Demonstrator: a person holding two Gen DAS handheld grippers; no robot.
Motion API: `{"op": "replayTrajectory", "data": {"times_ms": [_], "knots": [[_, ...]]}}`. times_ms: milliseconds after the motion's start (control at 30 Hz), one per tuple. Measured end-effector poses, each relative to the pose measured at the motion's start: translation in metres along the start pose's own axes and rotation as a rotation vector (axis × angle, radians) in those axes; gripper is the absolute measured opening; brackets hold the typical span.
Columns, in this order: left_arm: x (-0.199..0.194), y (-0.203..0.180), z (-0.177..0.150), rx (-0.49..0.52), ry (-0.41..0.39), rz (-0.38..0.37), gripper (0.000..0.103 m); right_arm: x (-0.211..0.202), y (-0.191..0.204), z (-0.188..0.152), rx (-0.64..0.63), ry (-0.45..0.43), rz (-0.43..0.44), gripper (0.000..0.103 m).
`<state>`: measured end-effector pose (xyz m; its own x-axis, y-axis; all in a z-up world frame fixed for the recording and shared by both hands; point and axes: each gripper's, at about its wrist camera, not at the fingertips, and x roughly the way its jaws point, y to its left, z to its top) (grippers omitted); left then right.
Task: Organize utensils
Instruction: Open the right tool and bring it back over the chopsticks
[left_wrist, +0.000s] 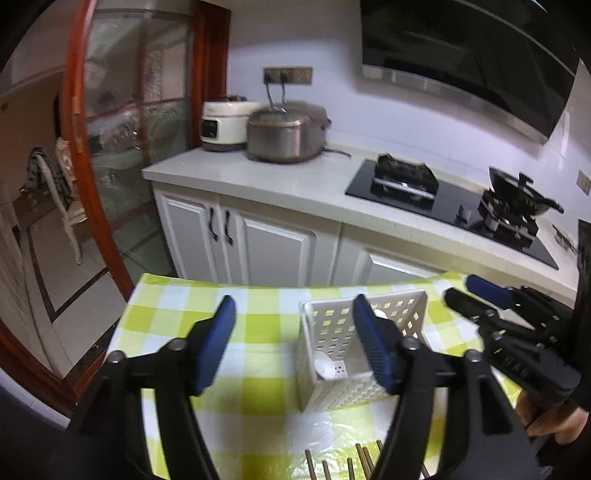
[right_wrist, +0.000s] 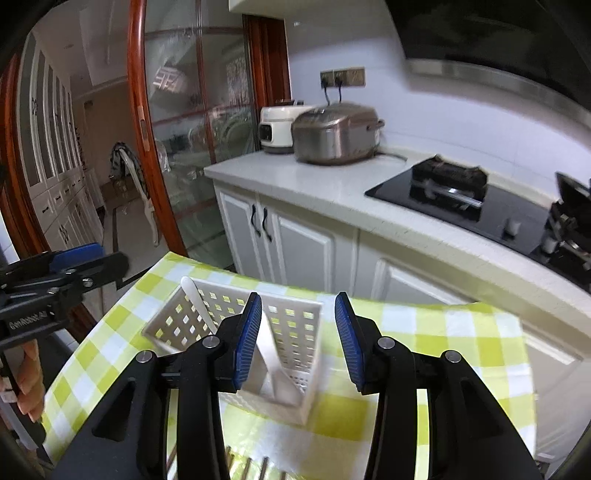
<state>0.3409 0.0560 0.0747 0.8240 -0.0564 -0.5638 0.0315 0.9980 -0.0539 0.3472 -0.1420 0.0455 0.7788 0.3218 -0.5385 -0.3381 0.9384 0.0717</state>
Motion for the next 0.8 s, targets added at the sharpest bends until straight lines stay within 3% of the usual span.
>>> {"op": "replayTrajectory", "data": {"times_ms": [300,567,800], "knots": [[-0.054,0.004,-0.071,-0.009,-0.026,0.069,0.092,-0.059,-0.003,-0.057,0.000,0.006,-0.003,0.041],[-0.077,0.001,-0.138,-0.034,0.003,0.088,0.093,-0.088,0.003,-0.135,0.025,0.038,-0.013,0.041],[-0.075,-0.008,-0.186,-0.008,0.045,0.120,0.093,-0.081,0.008,-0.176,0.031,0.081,-0.031,0.041]]}}
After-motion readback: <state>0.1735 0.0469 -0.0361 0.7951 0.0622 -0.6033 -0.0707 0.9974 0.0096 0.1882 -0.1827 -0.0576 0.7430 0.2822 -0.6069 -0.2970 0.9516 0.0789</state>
